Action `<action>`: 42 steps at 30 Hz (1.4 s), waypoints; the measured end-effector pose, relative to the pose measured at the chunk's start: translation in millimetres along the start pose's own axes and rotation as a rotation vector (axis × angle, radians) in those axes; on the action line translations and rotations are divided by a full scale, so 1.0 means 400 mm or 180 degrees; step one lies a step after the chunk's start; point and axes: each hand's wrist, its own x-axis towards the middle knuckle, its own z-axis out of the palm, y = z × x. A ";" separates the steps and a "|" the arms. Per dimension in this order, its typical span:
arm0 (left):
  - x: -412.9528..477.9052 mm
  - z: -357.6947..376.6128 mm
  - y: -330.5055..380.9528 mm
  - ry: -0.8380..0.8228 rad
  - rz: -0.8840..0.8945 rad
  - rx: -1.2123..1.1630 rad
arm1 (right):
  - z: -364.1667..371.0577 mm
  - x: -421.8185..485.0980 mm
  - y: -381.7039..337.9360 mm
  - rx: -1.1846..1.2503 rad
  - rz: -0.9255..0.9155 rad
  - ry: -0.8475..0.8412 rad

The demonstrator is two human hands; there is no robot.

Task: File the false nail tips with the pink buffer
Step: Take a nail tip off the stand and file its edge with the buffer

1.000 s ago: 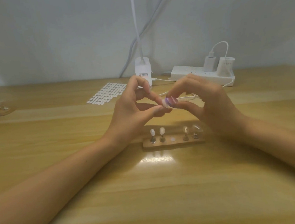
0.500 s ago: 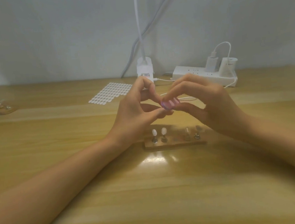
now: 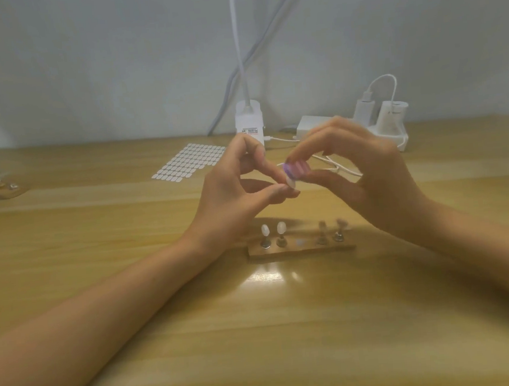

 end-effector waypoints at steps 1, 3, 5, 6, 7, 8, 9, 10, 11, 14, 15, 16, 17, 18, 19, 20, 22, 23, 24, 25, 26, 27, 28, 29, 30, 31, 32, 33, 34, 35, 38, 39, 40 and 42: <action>0.000 -0.001 -0.001 0.0008 -0.0013 0.0026 | 0.006 0.000 -0.001 -0.0013 0.0009 -0.0126; 0.000 -0.005 -0.002 0.0084 -0.0037 0.0067 | 0.005 -0.005 0.009 -0.0068 0.0303 -0.0253; -0.001 -0.003 -0.001 0.0088 -0.0045 0.0062 | -0.006 -0.007 0.011 -0.0084 0.0411 -0.0101; -0.001 -0.001 0.000 0.0087 -0.0027 0.0080 | -0.007 -0.006 0.007 -0.0062 0.0276 -0.0012; 0.000 0.002 0.000 0.0098 -0.0008 0.0111 | -0.002 -0.004 0.003 -0.0011 0.0077 -0.0014; 0.002 0.002 -0.001 0.0105 0.0001 0.0149 | 0.006 -0.002 -0.001 0.0027 -0.0095 -0.0108; 0.002 0.002 -0.001 0.0110 -0.0009 0.0182 | 0.014 -0.003 -0.002 0.0008 -0.0157 -0.0223; 0.003 0.001 0.000 0.0131 -0.0030 0.0187 | 0.017 -0.006 0.003 -0.0054 -0.0091 -0.0300; 0.003 -0.001 -0.001 0.0168 -0.0054 0.0161 | 0.014 -0.008 0.012 -0.0122 0.0054 -0.0331; 0.001 -0.002 -0.004 0.0093 -0.0136 0.0043 | -0.009 -0.011 0.022 -0.0108 0.0365 -0.0140; 0.002 0.000 -0.004 0.0050 -0.0145 0.0020 | -0.010 -0.010 0.018 -0.0070 0.0254 -0.0059; 0.002 0.001 -0.004 0.0023 -0.0152 -0.0001 | -0.003 -0.009 0.013 -0.0046 0.0060 -0.0070; 0.003 0.001 -0.005 -0.0002 -0.0160 -0.0016 | 0.005 -0.007 0.009 -0.0045 -0.0127 -0.0159; 0.004 -0.001 -0.005 -0.0023 -0.0170 -0.0029 | 0.011 -0.007 0.009 -0.0088 -0.0191 -0.0258; 0.004 -0.002 -0.004 -0.0023 -0.0180 -0.0044 | 0.012 -0.008 0.013 -0.0155 -0.0083 -0.0314; 0.003 -0.003 -0.003 0.0000 -0.0180 -0.0055 | 0.006 -0.009 0.019 -0.0201 0.0122 -0.0303; 0.002 -0.002 -0.003 -0.0001 -0.0158 -0.0043 | -0.010 -0.008 0.024 -0.0188 0.0364 -0.0136; 0.002 0.000 -0.004 -0.0008 -0.0137 -0.0012 | -0.010 -0.009 0.018 -0.0154 0.0287 -0.0048; 0.003 0.002 -0.003 0.0014 -0.0115 0.0019 | -0.003 -0.008 0.011 -0.0132 0.0097 -0.0053; 0.004 0.002 -0.003 0.0040 -0.0104 0.0050 | 0.007 -0.007 0.007 -0.0132 -0.0101 -0.0147; 0.003 0.001 -0.002 0.0055 -0.0112 0.0073 | 0.014 -0.008 0.005 -0.0161 -0.0177 -0.0239; 0.003 0.000 -0.002 0.0076 -0.0133 0.0079 | 0.015 -0.010 0.009 -0.0202 -0.0082 -0.0275; 0.002 -0.001 -0.001 0.0106 -0.0149 0.0073 | 0.009 -0.011 0.016 -0.0220 0.0115 -0.0256; 0.001 -0.002 -0.001 0.0123 -0.0156 0.0067 | -0.001 -0.011 0.021 -0.0214 0.0283 -0.0212; -0.001 -0.002 -0.001 0.0106 -0.0151 0.0065 | -0.008 -0.011 0.022 -0.0182 0.0331 -0.0144; -0.001 0.000 -0.001 0.0082 -0.0132 0.0066 | -0.008 -0.011 0.017 -0.0143 0.0237 -0.0073; 0.000 0.002 -0.001 0.0077 -0.0105 0.0073 | -0.002 -0.011 0.010 -0.0121 0.0028 -0.0065; 0.001 0.003 0.000 0.0080 -0.0089 0.0093 | 0.007 -0.010 0.006 -0.0120 -0.0182 -0.0129; 0.002 0.003 -0.001 0.0088 -0.0096 0.0112 | 0.013 -0.009 0.005 -0.0145 -0.0260 -0.0203; 0.002 0.002 -0.003 0.0118 -0.0122 0.0110 | 0.014 -0.010 0.009 -0.0187 -0.0166 -0.0232; 0.000 0.001 -0.007 0.0168 -0.0188 0.0078 | -0.009 -0.010 0.028 -0.0167 0.0282 -0.0069; 0.000 0.003 -0.007 0.0140 -0.0188 0.0075 | -0.010 -0.011 0.025 -0.0108 0.0235 -0.0020; 0.000 0.004 -0.007 0.0124 -0.0182 0.0077 | -0.005 -0.010 0.020 -0.0070 0.0077 -0.0049; 0.001 0.003 -0.006 0.0076 -0.0213 0.0099 | 0.007 -0.009 0.015 -0.0079 -0.0129 -0.0247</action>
